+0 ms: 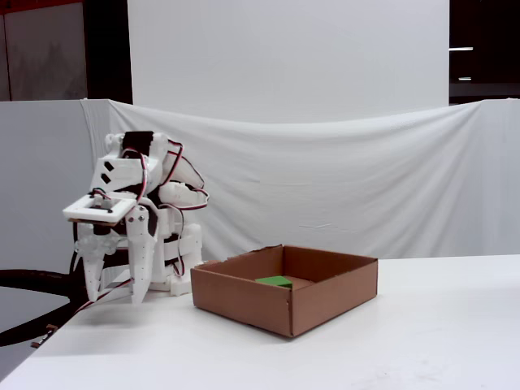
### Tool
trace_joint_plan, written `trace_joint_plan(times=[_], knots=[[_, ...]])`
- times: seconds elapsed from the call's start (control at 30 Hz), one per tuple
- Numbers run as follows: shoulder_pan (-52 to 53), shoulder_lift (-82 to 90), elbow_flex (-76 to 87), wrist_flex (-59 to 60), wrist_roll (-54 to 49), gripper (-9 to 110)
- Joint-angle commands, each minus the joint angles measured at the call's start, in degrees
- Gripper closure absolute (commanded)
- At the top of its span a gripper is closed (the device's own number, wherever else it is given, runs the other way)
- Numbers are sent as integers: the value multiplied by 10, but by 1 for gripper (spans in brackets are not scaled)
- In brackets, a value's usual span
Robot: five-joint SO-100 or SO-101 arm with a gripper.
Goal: Grasp a green cube and put it in a box.
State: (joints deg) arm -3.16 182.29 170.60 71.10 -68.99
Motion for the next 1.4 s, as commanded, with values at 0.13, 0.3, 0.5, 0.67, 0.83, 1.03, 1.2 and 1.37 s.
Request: trace_joint_plan(times=[0.13, 0.3, 0.5, 0.67, 0.83, 1.03, 1.2, 1.37], knots=[[-4, 1, -4, 7, 1, 80], [-4, 1, -4, 6, 2, 80], [-4, 1, -4, 6, 3, 80], [-4, 1, -4, 6, 4, 80], [-4, 1, -4, 6, 5, 80], [-4, 1, -4, 5, 7, 80], [-4, 1, -4, 5, 9, 80], [-4, 1, -4, 5, 11, 80]])
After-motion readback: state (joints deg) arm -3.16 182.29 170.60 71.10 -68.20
